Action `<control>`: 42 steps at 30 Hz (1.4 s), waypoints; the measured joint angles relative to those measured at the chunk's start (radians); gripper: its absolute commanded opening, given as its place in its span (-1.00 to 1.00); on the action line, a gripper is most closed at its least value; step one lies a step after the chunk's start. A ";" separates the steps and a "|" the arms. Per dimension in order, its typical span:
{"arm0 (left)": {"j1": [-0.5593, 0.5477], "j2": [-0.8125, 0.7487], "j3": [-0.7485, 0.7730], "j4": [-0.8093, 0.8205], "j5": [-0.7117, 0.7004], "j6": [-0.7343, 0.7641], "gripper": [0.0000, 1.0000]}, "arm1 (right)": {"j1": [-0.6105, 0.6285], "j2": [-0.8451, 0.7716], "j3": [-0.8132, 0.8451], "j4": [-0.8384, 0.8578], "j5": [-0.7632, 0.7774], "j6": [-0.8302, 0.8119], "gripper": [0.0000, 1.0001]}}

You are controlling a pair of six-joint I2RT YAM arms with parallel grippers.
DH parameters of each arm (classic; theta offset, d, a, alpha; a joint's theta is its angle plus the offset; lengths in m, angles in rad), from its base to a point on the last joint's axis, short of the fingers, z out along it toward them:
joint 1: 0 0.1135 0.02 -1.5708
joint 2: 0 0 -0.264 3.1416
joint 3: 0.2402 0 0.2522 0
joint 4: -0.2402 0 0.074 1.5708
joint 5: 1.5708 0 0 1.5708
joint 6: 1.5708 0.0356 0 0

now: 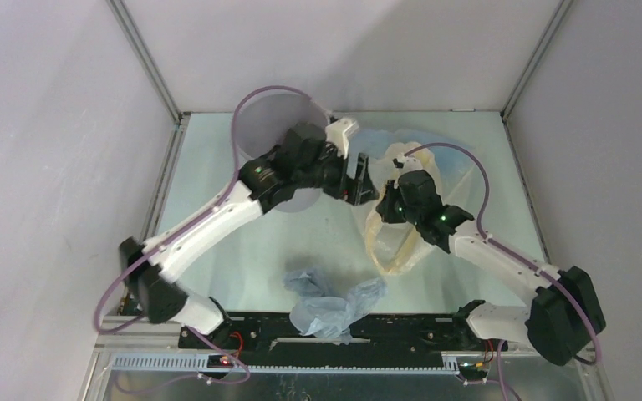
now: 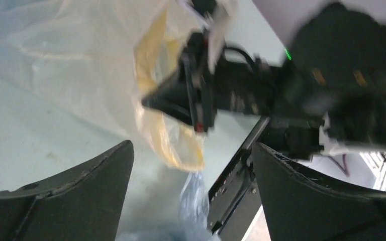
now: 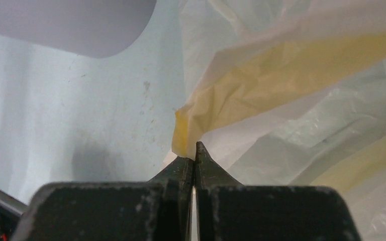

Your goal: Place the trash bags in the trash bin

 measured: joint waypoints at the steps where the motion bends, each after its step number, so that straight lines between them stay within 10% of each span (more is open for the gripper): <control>1: -0.008 -0.055 -0.048 -0.002 -0.015 0.001 0.99 | -0.011 0.016 0.000 0.012 -0.006 0.000 -1.00; 11: -0.047 -0.497 -0.409 -0.093 -0.163 -0.006 1.00 | -0.135 0.258 0.026 0.063 -0.038 -0.016 -0.93; 21: -0.095 -0.669 -0.566 -0.289 -0.223 -0.085 1.00 | -0.237 0.461 0.275 0.014 -0.077 -0.066 0.95; 42: -0.105 -0.842 -0.788 -0.271 -0.201 -0.212 1.00 | -0.146 0.713 0.501 -0.180 0.097 -0.235 0.99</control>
